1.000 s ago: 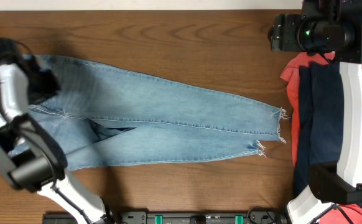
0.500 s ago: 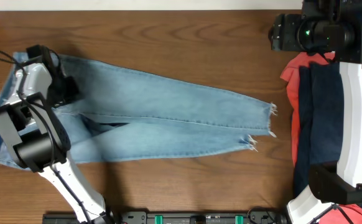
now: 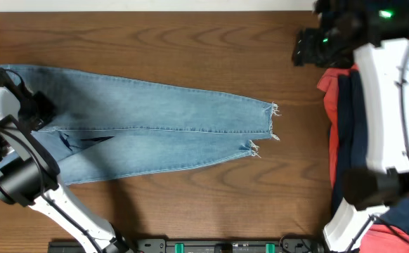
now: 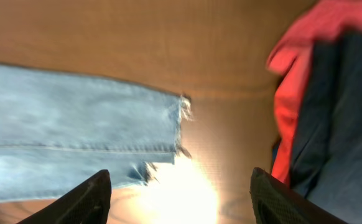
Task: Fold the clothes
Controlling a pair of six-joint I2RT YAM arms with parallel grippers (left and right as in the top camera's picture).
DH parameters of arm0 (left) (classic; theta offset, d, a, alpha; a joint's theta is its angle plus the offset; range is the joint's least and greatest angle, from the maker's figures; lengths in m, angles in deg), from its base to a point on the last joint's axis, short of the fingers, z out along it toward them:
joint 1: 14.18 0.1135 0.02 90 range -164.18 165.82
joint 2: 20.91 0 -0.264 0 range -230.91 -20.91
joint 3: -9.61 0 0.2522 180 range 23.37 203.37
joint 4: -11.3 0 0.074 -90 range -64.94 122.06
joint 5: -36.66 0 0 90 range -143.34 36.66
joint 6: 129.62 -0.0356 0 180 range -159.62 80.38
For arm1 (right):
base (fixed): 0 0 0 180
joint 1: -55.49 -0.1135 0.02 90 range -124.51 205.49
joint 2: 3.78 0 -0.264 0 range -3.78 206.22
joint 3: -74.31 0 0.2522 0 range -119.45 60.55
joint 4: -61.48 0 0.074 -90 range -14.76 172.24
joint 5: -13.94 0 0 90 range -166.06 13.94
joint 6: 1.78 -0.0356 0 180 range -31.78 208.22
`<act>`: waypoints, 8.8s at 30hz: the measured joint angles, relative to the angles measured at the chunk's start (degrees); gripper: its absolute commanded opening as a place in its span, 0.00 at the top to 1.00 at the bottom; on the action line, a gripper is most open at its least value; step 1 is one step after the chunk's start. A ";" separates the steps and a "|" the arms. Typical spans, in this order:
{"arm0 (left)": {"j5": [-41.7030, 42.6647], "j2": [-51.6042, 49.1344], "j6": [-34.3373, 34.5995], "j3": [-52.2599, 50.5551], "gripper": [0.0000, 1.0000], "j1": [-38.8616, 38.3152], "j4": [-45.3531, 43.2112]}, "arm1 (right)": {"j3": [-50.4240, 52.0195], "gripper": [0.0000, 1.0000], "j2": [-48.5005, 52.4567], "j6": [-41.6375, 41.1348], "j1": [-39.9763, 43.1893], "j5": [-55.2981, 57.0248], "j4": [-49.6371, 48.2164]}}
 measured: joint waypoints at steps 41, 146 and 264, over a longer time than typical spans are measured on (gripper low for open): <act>1.64 53.77 -0.33 -0.13 0.44 -13.38 30.80 | 19.04 0.23 19.65 4.26 5.60 -22.95 -49.53; -6.95 16.37 7.39 -28.81 0.88 29.70 -13.42 | 31.71 0.40 1.20 2.95 8.50 -8.50 -14.49; -17.75 33.07 17.07 -28.06 0.83 21.46 -5.57 | 27.47 0.99 13.99 -32.52 4.24 -10.91 -63.10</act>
